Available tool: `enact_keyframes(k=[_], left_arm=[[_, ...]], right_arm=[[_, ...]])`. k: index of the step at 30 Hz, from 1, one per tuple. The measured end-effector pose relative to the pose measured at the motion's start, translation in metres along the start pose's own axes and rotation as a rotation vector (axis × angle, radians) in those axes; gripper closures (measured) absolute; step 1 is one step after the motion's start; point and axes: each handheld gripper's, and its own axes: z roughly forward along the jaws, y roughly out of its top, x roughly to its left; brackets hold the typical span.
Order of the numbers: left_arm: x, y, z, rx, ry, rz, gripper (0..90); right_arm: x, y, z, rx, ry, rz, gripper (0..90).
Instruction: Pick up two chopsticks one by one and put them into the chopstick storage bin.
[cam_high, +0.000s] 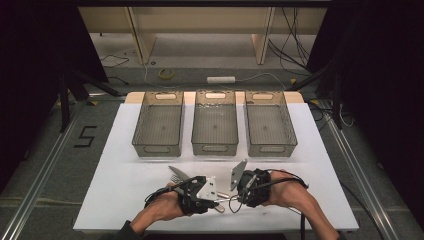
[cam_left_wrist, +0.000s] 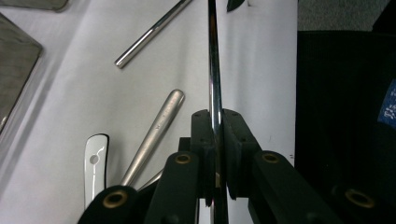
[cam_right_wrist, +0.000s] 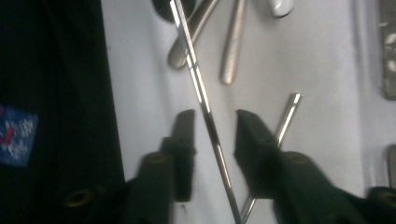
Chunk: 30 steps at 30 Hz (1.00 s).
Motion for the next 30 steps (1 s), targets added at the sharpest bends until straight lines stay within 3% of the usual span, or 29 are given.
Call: enact_keyframes(k=[2,4,9,10,13,16,20,22,25,30], left_arm=[[0.002,-0.001,-0.001,0.004,0.011,-0.014,83.4],[0.005,-0.002,-0.002,0.002,0.033,-0.037,83.4],[0.012,-0.005,-0.007,-0.021,0.073,-0.093,83.4],[0.016,-0.006,-0.011,-0.035,0.097,-0.129,83.4],[0.022,-0.009,-0.017,-0.064,0.122,-0.174,83.5],[0.026,-0.012,-0.024,-0.098,0.159,-0.213,83.5],[0.031,-0.014,-0.032,-0.126,0.186,-0.249,83.6],[0.033,-0.015,-0.036,-0.137,0.2,-0.266,83.6],[0.035,-0.015,-0.039,-0.154,0.223,-0.285,83.7],[0.04,-0.016,-0.046,-0.17,0.248,-0.318,83.7]], right_arm=[[-0.004,-0.004,-0.007,-0.038,-0.019,0.012,55.4],[-0.006,-0.007,-0.013,-0.099,-0.041,0.075,48.5],[-0.014,-0.017,-0.022,-0.205,-0.094,0.176,34.3],[-0.015,-0.019,-0.023,-0.221,-0.107,0.189,34.2],[-0.017,-0.026,-0.025,-0.285,-0.135,0.243,32.1],[-0.02,-0.037,-0.026,-0.399,-0.141,0.327,29.7],[-0.03,-0.059,-0.022,-0.558,-0.1,0.463,26.7],[-0.034,-0.069,-0.02,-0.595,-0.09,0.508,23.0],[-0.034,-0.08,-0.017,-0.659,-0.114,0.55,23.2],[-0.032,-0.088,-0.014,-0.675,-0.121,0.567,24.8]])
